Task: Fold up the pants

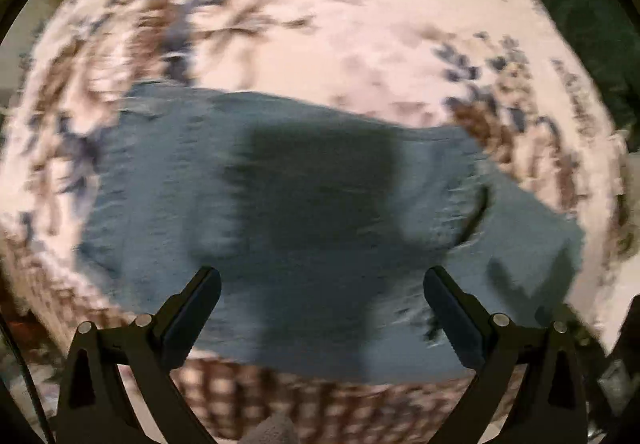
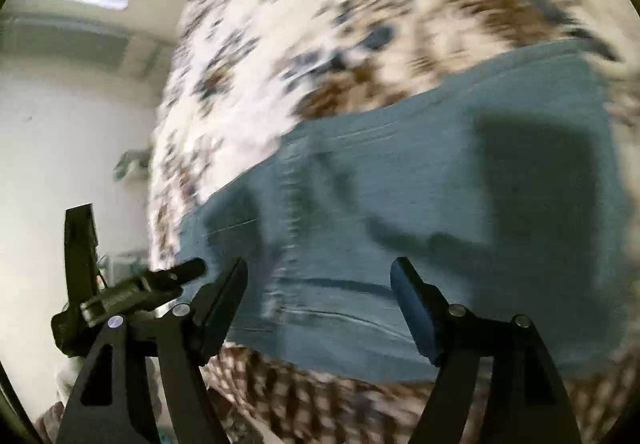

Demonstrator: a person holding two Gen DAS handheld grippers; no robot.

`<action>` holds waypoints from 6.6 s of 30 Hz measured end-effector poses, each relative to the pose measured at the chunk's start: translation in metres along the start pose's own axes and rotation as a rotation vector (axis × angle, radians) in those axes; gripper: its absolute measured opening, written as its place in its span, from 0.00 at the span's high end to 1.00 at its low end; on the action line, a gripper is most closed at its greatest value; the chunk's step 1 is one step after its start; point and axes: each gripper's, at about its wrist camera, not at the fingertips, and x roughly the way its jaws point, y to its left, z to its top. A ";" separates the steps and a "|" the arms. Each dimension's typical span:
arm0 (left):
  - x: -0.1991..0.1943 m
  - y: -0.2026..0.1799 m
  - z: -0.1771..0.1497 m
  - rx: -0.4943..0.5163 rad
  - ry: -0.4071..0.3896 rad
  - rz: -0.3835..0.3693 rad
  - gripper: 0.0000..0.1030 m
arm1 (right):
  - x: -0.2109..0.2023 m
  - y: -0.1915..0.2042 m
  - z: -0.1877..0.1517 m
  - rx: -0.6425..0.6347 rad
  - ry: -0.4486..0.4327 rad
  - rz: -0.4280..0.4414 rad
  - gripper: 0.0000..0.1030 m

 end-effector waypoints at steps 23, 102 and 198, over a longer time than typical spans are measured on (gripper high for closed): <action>0.051 -0.063 -0.047 0.199 -0.104 -0.050 0.88 | 0.037 -0.022 0.015 -0.082 0.209 -0.702 0.26; -0.030 -0.174 -0.076 0.173 -0.381 -0.023 0.77 | -0.008 -0.095 0.046 -0.008 0.124 -0.427 0.22; 0.106 -0.157 0.075 0.032 0.096 -0.081 0.32 | -0.072 -0.286 0.121 0.261 0.233 0.022 0.53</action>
